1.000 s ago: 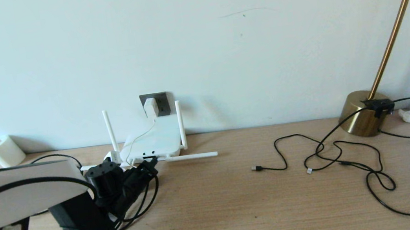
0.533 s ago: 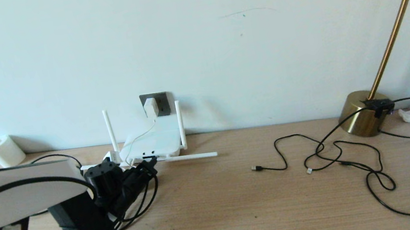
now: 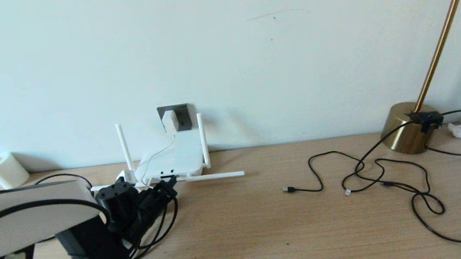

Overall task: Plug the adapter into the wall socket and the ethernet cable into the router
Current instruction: Hand it to the other hand

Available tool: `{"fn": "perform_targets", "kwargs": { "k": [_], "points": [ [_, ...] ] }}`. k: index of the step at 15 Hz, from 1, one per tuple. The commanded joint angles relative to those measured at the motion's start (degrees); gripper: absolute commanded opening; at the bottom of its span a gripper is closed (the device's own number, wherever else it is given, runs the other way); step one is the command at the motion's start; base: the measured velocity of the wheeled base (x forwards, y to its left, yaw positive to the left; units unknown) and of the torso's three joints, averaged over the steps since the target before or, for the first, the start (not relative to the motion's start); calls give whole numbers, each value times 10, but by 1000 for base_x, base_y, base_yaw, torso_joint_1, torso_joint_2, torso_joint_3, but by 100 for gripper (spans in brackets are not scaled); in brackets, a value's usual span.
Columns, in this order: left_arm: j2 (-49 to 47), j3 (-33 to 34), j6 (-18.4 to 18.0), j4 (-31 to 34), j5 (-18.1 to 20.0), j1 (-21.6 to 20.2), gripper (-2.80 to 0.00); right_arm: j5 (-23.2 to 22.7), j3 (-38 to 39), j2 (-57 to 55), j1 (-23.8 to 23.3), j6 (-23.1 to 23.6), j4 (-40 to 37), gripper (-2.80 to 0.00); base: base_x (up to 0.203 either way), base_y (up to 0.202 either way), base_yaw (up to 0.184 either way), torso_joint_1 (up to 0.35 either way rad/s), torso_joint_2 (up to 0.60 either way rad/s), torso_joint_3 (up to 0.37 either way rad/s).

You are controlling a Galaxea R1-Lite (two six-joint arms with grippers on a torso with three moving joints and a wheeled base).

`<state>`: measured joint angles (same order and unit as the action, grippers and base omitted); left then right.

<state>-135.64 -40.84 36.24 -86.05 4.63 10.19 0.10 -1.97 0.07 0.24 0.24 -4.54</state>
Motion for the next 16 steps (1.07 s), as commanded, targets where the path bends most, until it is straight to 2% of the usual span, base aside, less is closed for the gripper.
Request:
{"fn": "perform_targets", "kwargs": {
  "k": [1,16],
  "points": [
    [-6,-4,2,-4,0,0,-280,0,0,-1,0,0,0,-280,0,0,0,0,0,0],
    [-25,-25,1,-3,3,1,-280,0,0,-1,0,0,0,-280,0,0,0,0,0,0]
  ]
}}
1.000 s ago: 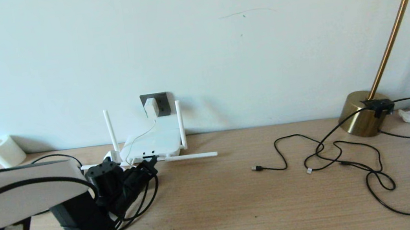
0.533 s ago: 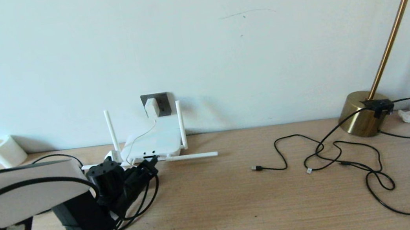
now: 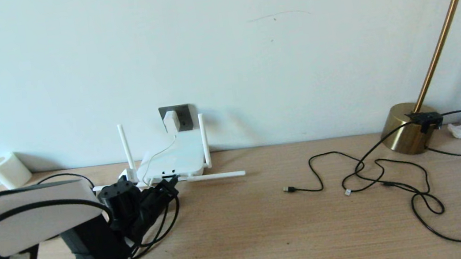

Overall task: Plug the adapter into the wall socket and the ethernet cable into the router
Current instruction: Hand it to the other hand

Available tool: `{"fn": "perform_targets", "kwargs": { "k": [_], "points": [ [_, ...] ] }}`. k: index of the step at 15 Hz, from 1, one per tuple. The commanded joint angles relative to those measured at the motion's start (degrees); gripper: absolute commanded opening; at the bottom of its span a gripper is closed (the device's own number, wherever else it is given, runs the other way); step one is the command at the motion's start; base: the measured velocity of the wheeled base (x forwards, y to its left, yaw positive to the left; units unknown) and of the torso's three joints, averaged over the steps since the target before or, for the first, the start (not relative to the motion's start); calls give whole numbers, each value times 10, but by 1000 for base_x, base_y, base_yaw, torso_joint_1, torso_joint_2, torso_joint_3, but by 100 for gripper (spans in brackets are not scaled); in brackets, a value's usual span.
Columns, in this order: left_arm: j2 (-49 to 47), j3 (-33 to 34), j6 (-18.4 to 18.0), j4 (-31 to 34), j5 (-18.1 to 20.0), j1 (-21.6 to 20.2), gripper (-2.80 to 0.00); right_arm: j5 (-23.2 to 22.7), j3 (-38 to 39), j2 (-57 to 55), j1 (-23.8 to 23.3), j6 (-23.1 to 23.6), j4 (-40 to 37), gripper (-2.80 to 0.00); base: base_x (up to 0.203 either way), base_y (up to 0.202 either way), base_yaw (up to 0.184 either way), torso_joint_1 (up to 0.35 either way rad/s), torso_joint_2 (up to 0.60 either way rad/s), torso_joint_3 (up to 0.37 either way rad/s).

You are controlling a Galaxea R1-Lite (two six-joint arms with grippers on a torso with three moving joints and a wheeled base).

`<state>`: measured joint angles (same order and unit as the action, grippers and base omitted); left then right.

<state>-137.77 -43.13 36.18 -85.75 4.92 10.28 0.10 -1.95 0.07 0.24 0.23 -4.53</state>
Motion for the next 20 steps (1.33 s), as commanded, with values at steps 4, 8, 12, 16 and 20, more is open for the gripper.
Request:
{"fn": "perform_targets", "kwargs": {
  "k": [4,8,12,16,20],
  "points": [
    [-8,-6,3,-5,2,0,-280,0,0,-1,0,0,0,-280,0,0,0,0,0,0],
    [-14,-17,2,-3,3,0,-280,0,0,-1,0,0,0,-280,0,0,0,0,0,0],
    [-22,-22,2,-2,3,0,-280,0,0,-1,0,0,0,-280,0,0,0,0,0,0],
    [-23,-26,2,-1,3,-1,-280,0,0,-1,0,0,0,-280,0,0,0,0,0,0],
    [-22,-26,2,-1,3,0,-280,0,0,-1,0,0,0,-280,0,0,0,0,0,0]
  ]
}}
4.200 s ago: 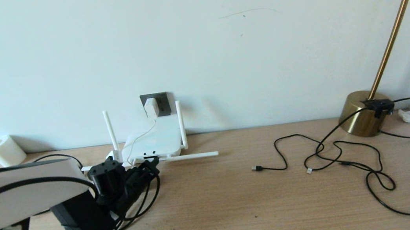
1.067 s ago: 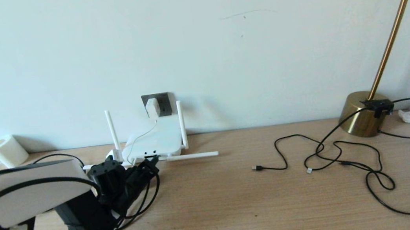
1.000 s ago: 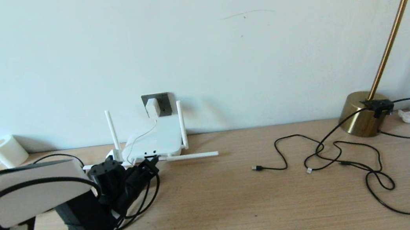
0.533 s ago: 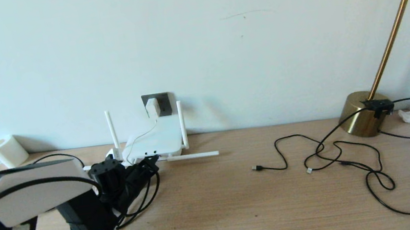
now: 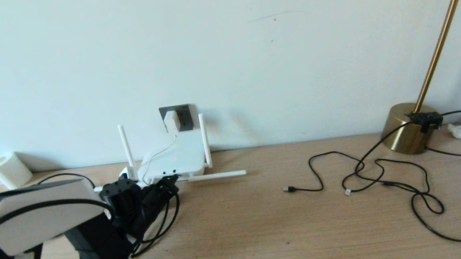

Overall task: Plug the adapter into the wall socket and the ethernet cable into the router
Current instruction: Hand it to the other hand

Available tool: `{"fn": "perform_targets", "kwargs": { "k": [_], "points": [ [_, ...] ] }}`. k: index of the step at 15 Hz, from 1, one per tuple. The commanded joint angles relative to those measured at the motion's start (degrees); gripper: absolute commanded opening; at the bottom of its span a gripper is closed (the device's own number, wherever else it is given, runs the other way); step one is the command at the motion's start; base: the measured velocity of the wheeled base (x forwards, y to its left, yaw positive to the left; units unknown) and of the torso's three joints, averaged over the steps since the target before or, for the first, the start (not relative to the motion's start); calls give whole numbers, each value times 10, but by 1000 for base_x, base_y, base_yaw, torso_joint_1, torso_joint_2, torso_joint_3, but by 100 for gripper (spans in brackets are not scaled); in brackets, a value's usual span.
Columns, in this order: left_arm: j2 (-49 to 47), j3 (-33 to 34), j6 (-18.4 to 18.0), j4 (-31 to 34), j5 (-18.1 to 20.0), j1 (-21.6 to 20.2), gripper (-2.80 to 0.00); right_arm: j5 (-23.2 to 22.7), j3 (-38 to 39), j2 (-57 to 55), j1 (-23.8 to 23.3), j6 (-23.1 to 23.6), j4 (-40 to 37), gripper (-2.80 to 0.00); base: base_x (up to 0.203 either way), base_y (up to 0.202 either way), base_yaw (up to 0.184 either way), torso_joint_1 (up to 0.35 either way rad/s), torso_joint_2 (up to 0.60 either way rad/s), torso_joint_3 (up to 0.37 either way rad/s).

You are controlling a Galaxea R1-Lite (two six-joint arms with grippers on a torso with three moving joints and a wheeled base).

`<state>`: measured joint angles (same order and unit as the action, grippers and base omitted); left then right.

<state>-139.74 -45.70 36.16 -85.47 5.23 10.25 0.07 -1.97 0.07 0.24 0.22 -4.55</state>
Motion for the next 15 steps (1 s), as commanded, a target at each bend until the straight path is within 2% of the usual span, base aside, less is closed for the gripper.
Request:
{"fn": "perform_targets", "kwargs": {
  "k": [1,15],
  "points": [
    [-3,1,2,-4,0,0,-280,0,0,-1,0,0,0,-280,0,0,0,0,0,0],
    [-7,7,3,-4,-1,-1,-280,0,0,-1,0,0,0,-280,0,0,0,0,0,0]
  ]
}}
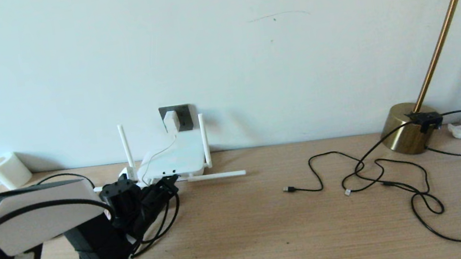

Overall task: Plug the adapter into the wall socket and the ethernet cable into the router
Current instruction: Hand it to the other hand

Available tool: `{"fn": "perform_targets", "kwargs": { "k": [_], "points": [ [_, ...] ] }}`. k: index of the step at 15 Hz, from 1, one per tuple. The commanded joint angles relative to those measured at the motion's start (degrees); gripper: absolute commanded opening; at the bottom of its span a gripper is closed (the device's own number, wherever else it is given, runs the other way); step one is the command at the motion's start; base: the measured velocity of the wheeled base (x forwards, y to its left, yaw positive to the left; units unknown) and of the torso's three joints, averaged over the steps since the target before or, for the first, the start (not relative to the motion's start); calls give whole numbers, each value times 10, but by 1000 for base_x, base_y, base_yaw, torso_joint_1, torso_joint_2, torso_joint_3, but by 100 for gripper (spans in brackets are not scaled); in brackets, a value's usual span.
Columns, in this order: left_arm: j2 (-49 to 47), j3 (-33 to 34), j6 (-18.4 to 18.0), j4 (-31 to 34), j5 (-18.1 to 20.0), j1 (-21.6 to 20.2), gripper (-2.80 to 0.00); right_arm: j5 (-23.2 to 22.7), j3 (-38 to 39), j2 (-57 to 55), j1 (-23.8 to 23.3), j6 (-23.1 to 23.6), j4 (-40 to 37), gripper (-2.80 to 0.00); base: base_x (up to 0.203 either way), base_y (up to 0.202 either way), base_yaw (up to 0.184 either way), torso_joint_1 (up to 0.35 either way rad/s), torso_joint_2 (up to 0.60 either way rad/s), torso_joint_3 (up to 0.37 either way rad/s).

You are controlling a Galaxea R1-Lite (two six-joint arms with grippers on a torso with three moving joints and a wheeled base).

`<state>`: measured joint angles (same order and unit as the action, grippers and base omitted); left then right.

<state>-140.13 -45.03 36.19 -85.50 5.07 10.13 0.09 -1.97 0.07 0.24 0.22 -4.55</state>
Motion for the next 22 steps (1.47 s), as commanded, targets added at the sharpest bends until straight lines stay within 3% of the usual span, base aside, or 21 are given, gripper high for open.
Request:
{"fn": "perform_targets", "kwargs": {
  "k": [1,4,5,22],
  "points": [
    [-3,0,2,-4,0,0,-280,0,0,-1,0,0,0,-280,0,0,0,0,0,0],
    [-3,0,3,-5,-1,0,-280,0,0,-1,0,0,0,-280,0,0,0,0,0,0],
    [-3,0,3,-5,-1,0,0,0,0,-1,0,0,0,-280,0,0,0,0,0,0],
    [2,10,3,-8,-3,0,0,0,0,-1,0,0,0,-280,0,0,0,0,0,0]
  ]
}}
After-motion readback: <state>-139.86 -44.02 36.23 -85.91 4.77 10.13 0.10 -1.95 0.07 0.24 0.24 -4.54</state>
